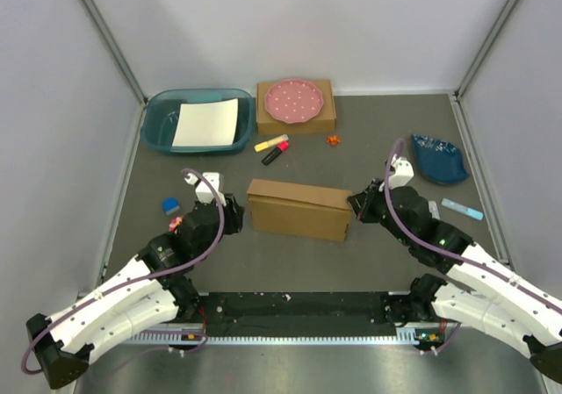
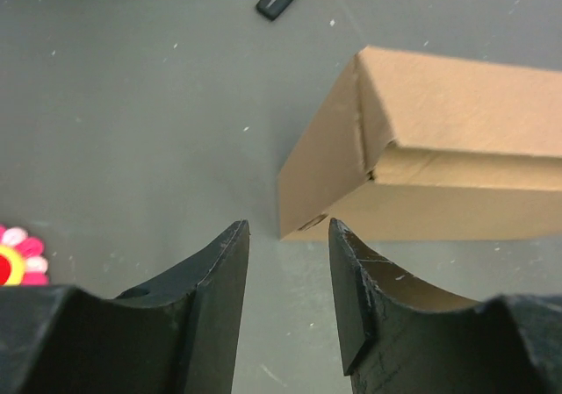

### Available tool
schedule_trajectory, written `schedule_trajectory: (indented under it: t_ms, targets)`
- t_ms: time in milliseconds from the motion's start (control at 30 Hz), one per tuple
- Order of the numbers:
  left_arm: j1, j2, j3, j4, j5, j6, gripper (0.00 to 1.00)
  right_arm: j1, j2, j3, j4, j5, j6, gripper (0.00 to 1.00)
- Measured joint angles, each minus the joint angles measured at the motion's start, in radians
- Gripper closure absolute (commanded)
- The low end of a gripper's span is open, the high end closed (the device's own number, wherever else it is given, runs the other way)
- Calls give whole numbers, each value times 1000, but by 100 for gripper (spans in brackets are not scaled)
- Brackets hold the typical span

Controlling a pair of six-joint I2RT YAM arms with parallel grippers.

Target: Fold the paper box

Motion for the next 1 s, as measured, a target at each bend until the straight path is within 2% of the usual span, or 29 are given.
schedule_trajectory:
  t_ms: [233,367,467,500,633,867,1000]
  targets:
    - [0,-18,18,-100,-22,0,51,0,21,14,-1,16,-2,100]
    - [0,-85,40,-85,-56,5,53,0,23,18,-6,16,-2,100]
    - [0,-132,55,-17,-103,19,62,0,22,18,-6,15,-2,100]
    - [0,-135,58,19,-114,29,71,0,22,18,-6,15,-2,100]
    - [0,-98,61,182,-129,72,89,0,22,18,-6,15,-3,100]
    - [1,72,56,399,-71,118,92,0,15,16,-11,6,-3,100]
    - [2,119,12,486,-41,114,96,0,5,10,-16,-7,-2,100]
